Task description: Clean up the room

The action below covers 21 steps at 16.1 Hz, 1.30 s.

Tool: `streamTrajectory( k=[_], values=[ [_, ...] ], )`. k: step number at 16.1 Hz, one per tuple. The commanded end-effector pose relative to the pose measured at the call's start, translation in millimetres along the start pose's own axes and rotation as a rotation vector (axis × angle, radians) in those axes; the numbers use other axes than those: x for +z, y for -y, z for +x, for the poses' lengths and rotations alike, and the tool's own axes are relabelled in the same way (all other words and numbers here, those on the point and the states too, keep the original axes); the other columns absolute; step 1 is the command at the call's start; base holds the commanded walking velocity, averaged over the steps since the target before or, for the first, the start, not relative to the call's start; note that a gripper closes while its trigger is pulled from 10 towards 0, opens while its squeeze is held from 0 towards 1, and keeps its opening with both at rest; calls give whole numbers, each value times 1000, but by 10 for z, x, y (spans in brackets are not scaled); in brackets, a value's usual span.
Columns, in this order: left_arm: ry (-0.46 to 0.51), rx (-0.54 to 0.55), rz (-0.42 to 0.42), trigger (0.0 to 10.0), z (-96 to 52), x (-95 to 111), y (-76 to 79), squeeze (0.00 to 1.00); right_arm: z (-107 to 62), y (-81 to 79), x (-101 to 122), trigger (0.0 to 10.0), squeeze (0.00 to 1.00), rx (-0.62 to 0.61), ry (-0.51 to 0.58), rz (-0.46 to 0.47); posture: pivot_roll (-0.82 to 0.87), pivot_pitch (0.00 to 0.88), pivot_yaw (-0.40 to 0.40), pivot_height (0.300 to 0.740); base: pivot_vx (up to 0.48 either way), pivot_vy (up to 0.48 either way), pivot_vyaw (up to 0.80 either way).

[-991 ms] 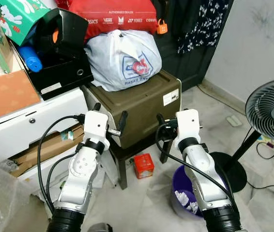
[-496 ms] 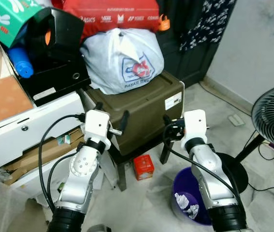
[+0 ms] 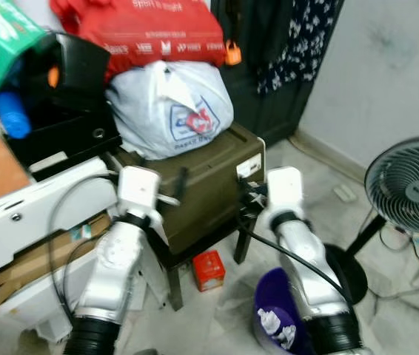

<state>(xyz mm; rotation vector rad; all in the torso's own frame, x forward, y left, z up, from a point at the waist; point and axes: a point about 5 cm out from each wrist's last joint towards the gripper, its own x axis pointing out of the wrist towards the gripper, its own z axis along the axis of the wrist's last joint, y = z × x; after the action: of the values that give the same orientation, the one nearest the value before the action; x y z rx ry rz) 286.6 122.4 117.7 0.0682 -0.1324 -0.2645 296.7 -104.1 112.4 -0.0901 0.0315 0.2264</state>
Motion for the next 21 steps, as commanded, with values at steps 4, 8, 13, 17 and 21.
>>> streamTrajectory(
  k=[4,8,13,17,21],
  values=[
    [5,-42,-17,10000,21,22,111,0,-25,64,17,10000,0,-10,19,10,-51,0,-8,740,359,0,0],
    [15,-29,-17,10000,8,23,120,0,-32,45,46,10000,0,22,40,-7,-48,0,-9,740,73,0,200],
    [21,-12,-17,10000,1,23,105,0,-22,17,41,10000,0,46,40,1,-42,0,-15,740,0,0,800],
    [20,-18,-5,10000,3,21,109,0,-11,7,43,10000,0,53,42,2,-36,0,-16,740,0,0,800],
    [15,-22,-4,10000,-2,10,111,0,-5,-7,42,10000,0,61,46,7,-29,0,-13,740,0,0,800]
  ],
)
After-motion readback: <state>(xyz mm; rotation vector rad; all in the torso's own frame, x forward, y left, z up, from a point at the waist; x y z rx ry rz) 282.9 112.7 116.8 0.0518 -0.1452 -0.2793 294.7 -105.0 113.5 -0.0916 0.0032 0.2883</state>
